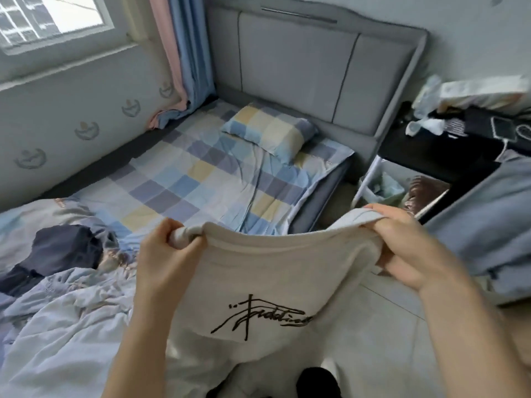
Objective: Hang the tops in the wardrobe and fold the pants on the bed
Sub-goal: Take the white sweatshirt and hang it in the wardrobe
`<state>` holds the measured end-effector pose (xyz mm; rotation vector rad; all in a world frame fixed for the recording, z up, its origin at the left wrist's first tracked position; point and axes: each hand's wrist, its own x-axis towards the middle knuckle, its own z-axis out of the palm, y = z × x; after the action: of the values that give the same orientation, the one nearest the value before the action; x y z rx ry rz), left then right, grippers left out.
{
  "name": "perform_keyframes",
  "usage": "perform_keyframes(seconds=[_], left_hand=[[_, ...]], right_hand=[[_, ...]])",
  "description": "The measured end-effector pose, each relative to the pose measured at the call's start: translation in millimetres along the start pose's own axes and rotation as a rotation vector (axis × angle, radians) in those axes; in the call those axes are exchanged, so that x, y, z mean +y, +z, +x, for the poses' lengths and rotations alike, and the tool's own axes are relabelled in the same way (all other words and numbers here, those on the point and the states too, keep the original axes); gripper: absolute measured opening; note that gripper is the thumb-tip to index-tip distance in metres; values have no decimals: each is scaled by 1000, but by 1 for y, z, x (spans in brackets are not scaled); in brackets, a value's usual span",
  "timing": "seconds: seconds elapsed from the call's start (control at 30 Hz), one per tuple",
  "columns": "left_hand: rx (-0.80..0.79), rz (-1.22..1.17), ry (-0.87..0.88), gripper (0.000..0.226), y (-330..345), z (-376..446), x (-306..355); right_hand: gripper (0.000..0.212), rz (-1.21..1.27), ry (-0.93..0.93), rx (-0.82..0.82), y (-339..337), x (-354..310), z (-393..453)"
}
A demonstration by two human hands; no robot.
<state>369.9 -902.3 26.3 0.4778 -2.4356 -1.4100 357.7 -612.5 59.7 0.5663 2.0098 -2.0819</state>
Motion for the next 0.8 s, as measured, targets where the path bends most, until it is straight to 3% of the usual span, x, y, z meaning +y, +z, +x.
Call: perform_keyframes(seconds=[0.1,0.2,0.33,0.47,0.53,0.7,0.73,0.8], left_hand=[[-68,88,68,41,39,-7,25],[-128,154,125,48,78,-15,50],[-242,142,172,36,147,-40,89],[-385,160,239,14,221,-68,130],[-527,181,301,19,256,-84,154],[-1184,71,545,50,357,-165,233],[-1225,47,571,52,374,-184,248],[-1139,10,592,37,407,-215,273]], right_hand=[[30,77,-46,136,-41,-6,-13],[27,161,-77,232,-82,-7,-20],[25,332,-116,406,-162,-2,-30],[28,331,-171,567,-242,0,-42],[24,155,-258,551,-272,-1,-45],[27,-361,-479,392,-340,-13,-46],[24,-429,-515,385,-349,-15,-46],[25,-516,-557,422,-374,-16,-48]])
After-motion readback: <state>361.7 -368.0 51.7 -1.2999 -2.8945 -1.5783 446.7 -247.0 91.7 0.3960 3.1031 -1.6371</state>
